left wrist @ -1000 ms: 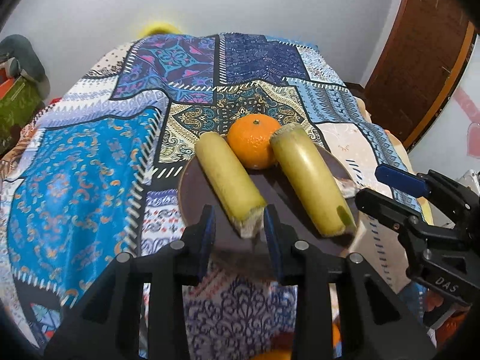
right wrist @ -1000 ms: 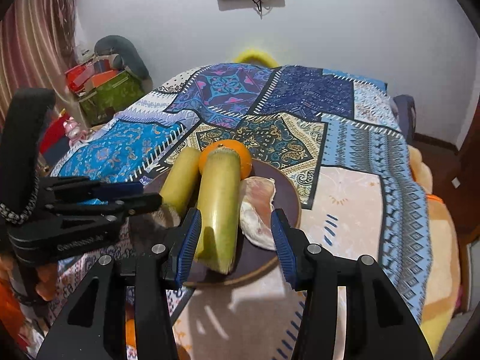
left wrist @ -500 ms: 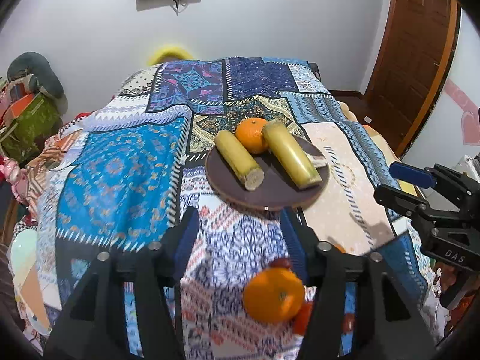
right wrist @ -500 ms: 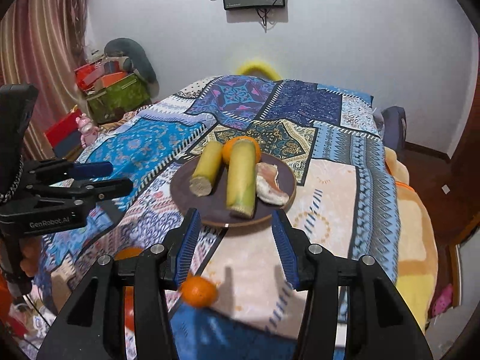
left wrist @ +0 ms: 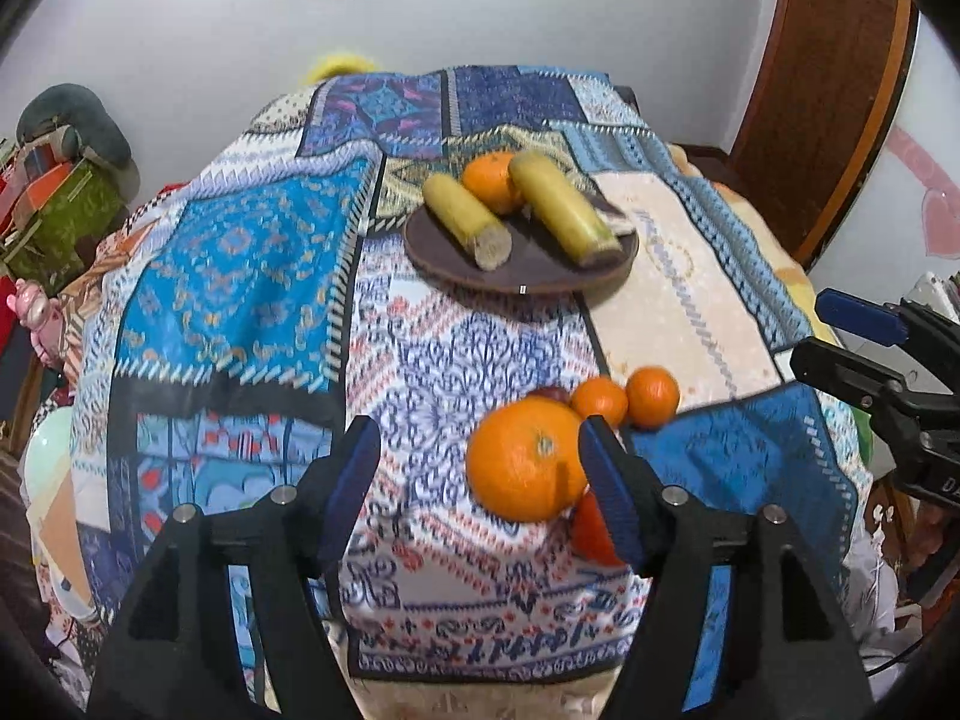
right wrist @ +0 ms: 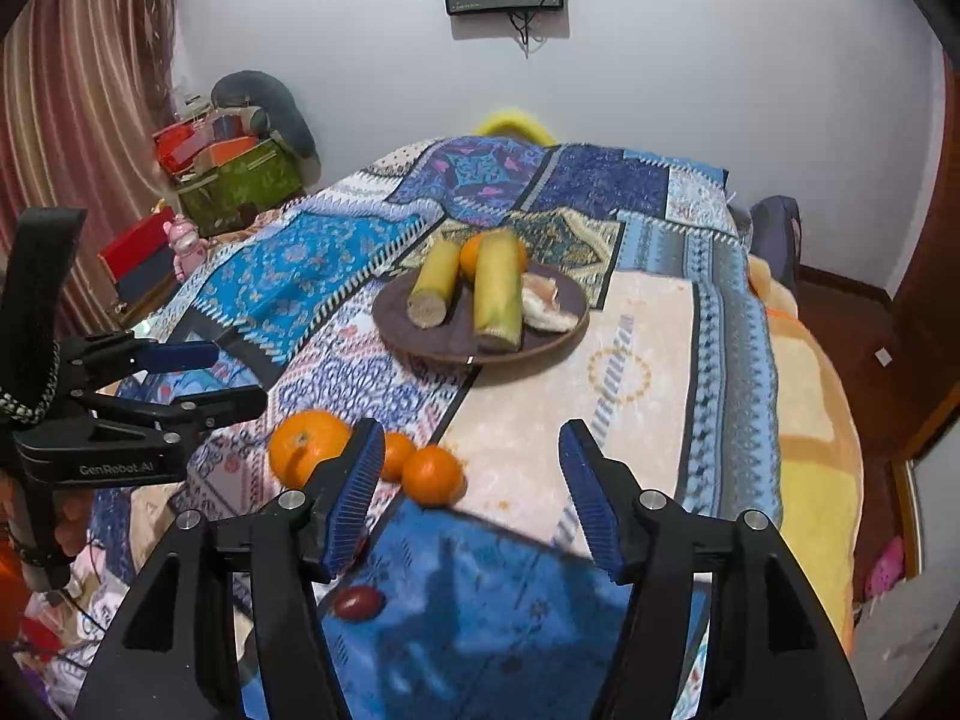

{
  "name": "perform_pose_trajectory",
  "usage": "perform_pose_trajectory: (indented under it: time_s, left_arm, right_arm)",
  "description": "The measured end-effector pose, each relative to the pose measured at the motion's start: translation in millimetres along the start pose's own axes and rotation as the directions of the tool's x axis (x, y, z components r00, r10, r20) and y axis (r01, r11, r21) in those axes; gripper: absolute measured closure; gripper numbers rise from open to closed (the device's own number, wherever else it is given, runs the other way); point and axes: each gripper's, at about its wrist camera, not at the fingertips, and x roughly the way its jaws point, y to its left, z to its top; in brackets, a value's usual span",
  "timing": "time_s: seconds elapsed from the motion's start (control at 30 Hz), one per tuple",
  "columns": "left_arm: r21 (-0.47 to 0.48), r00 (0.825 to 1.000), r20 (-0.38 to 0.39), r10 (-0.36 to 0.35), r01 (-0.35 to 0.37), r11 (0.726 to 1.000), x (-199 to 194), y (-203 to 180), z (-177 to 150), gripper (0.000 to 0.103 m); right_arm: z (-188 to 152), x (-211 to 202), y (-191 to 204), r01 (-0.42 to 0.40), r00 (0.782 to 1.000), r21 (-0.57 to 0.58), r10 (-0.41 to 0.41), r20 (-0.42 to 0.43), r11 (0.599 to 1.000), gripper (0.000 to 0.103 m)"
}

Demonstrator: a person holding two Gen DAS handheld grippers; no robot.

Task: Organize fruits
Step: 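Move the right gripper to the red tomato, then grasp the red tomato with the right gripper while the left gripper grasps the large orange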

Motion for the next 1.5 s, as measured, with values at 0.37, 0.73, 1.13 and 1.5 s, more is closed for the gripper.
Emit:
perform_pose_trajectory:
  time_s: [0.37, 0.73, 1.13, 1.5]
  left_arm:
    - [-0.034, 1.0, -0.023, 0.006, -0.006, 0.999, -8.9, 20.4, -34.4, 0.03]
    - [-0.065, 0.999, -0.035, 0.022, -0.024, 0.998, -12.4, 41.4, -56.7, 0.023]
    - [-0.073, 0.997, -0.079, -0.002, -0.004, 0.997, 6.1, 33.9, -50.5, 0.022]
    - [-0.018, 0.992, -0.119, -0.05, 0.048, 0.999, 36.7, -3.7, -29.8, 0.021]
  right_arm:
    - [-21.6, 19.4, 34.1, -0.077, 0.993, 0.017, 0.079, -0.089, 0.997, 0.041]
    - [-36.2, 60.4, 65.4, -0.129, 0.969, -0.012, 0.123, -0.214, 0.992, 0.041]
    - [-41.2, 73.1, 67.0, -0.172, 0.956, -0.017, 0.163, -0.245, 0.985, 0.056]
    - [-28.6, 39.2, 19.7, -0.101, 0.985, 0.029, 0.104, -0.138, 0.994, 0.056]
